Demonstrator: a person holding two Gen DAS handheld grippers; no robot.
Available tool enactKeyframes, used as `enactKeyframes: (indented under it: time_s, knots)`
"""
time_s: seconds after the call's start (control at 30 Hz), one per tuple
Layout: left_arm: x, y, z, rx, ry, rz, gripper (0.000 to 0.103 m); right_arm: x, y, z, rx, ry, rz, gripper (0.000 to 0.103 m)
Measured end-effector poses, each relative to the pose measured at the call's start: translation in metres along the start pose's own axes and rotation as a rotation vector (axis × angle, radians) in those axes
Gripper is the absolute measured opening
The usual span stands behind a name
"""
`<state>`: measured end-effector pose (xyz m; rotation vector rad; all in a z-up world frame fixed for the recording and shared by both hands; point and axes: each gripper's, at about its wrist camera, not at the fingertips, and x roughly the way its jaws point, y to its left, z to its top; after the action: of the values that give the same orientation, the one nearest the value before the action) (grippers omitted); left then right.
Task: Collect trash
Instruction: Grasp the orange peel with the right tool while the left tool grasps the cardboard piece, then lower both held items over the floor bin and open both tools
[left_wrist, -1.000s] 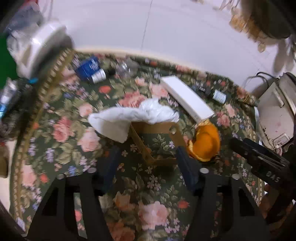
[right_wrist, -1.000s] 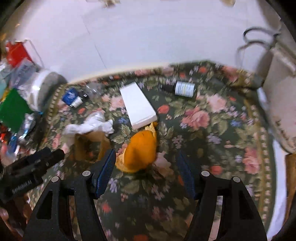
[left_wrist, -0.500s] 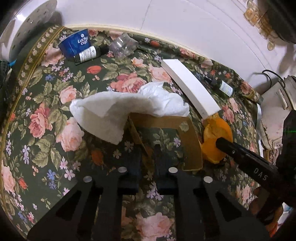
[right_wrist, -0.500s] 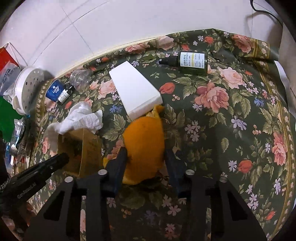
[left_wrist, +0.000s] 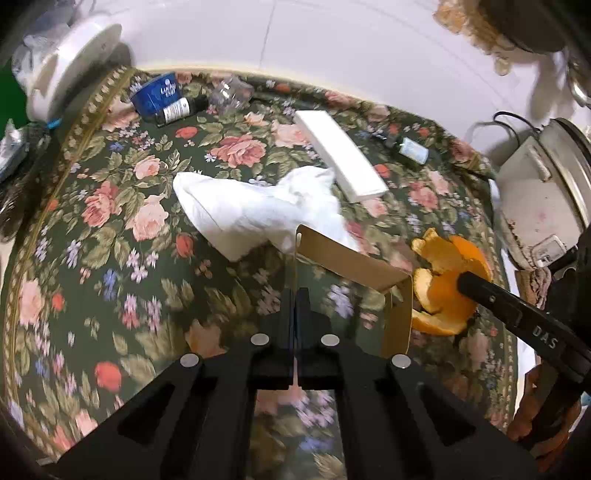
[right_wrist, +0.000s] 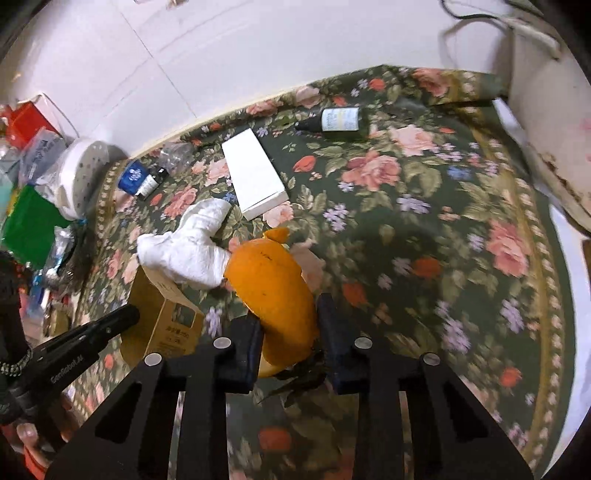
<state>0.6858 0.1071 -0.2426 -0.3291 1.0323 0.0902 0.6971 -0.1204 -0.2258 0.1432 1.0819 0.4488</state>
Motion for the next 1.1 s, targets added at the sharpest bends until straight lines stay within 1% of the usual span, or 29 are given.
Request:
enactKeyframes:
  time_s: [0.1,0.2,0.27,0.47,0.6,0.7,0.87,0.97,1.1]
  knots:
    - [-0.021,-0.016,-0.012,-0.001,-0.044,0.015,0.000,-0.027,-0.006,-0.008,-0.022,-0.034,0.010,0.026]
    - [-0.049,-0.036,-0.028,0.001,-0.109,0.054,0.000,-0.057,-0.008,-0.016,-0.056,-0.068,0.022,0.026]
    - [-0.067,-0.048,-0.039,-0.003,-0.143,0.068,0.000,-0.078,-0.010,-0.022,-0.082,-0.088,0.034,0.026]
    - [-0.120,-0.074,-0.074,-0.011,-0.227,0.069,0.000,-0.128,-0.004,-0.044,-0.166,-0.137,0.057,0.026]
    - [-0.146,-0.084,-0.098,0.001,-0.250,0.058,0.000,-0.156,0.005,-0.063,-0.190,-0.164,0.078,0.026]
    - [-0.162,-0.085,-0.115,0.022,-0.262,0.050,0.000,-0.173,0.014,-0.077,-0.211,-0.201,0.086,0.026]
    - [-0.182,-0.083,-0.143,0.063,-0.258,0.018,0.000,-0.191,0.030,-0.110,-0.182,-0.224,0.086,0.026]
    - [-0.194,-0.076,-0.163,0.101,-0.260,-0.001,0.000,-0.195,0.040,-0.133,-0.150,-0.220,0.064,0.026]
    - [-0.204,-0.059,-0.194,0.164,-0.233,-0.040,0.000,-0.195,0.059,-0.169,-0.103,-0.219,0.023,0.026]
